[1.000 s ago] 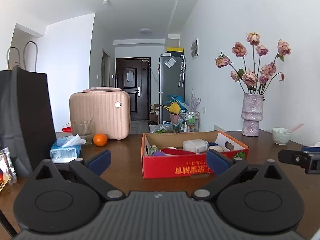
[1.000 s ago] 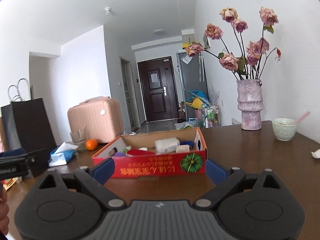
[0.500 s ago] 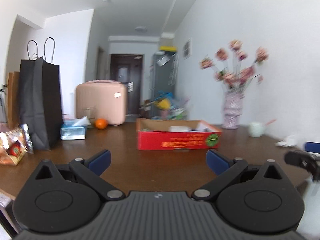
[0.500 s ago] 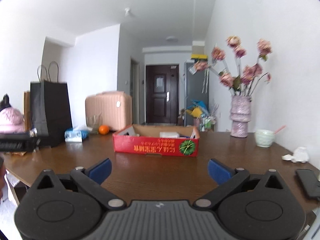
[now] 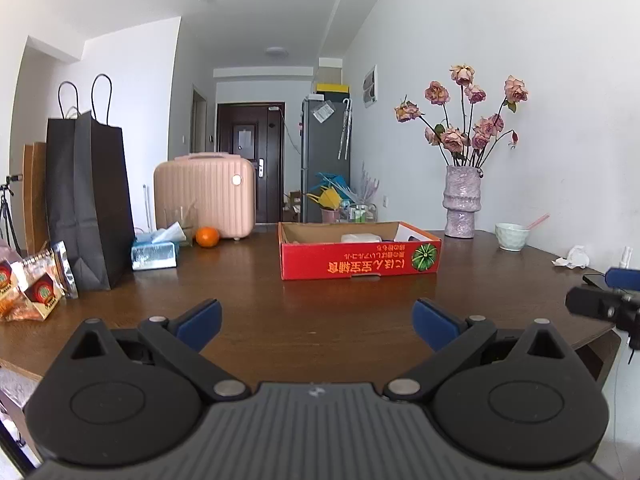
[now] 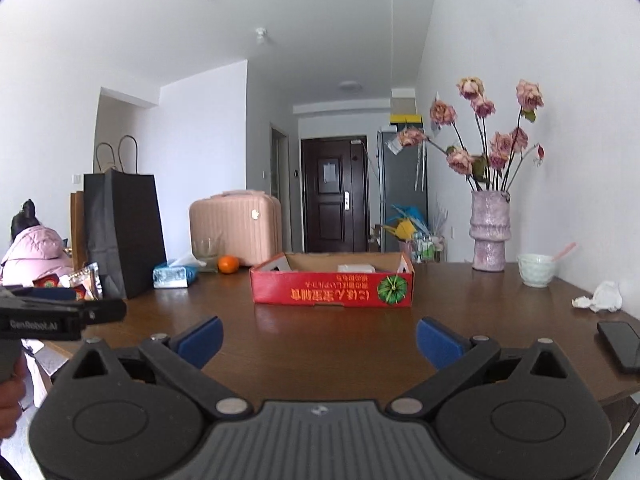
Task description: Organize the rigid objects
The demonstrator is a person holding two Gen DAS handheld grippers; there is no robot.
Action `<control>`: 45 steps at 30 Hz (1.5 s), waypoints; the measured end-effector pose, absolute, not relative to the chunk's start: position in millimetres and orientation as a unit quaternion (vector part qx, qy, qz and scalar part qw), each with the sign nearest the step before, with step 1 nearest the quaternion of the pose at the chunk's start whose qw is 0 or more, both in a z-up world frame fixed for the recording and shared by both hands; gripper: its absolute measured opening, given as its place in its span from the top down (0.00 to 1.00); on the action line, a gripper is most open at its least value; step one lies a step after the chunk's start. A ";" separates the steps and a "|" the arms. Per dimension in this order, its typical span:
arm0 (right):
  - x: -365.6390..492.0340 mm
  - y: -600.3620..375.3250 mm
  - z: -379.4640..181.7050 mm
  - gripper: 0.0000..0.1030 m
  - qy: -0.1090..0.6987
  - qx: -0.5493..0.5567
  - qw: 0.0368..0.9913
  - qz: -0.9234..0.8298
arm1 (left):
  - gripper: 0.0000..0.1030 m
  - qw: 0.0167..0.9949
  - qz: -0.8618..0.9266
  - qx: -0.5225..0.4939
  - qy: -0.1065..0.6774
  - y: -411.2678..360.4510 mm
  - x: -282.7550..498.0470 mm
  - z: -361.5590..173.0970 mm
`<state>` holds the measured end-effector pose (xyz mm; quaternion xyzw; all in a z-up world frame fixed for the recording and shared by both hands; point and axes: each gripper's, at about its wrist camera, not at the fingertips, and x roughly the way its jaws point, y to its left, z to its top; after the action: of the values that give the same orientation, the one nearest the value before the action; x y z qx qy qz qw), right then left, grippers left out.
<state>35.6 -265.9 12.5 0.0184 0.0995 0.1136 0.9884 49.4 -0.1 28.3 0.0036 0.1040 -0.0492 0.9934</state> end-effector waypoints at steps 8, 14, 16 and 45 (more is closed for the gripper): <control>41.0 -266.1 6.5 0.00 0.109 0.015 0.989 0.100 | 0.00 0.992 -0.059 0.012 0.109 -7.2 51.3 24.7; 40.1 -263.4 6.6 0.00 0.106 0.011 0.988 0.108 | 0.00 0.992 -0.066 0.021 0.106 -9.2 49.6 25.4; 39.5 -263.1 6.1 0.00 0.106 0.008 0.988 0.109 | 0.00 0.992 -0.068 0.023 0.106 -10.3 49.4 24.7; 41.9 -263.5 4.4 0.00 0.113 0.012 0.988 0.108 | 0.00 0.991 -0.073 0.032 0.107 -12.7 49.3 22.4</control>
<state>41.9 -263.5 4.4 0.0115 0.1134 0.1075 0.9876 49.3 -12.7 22.4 0.0324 0.1072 -0.0735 0.9910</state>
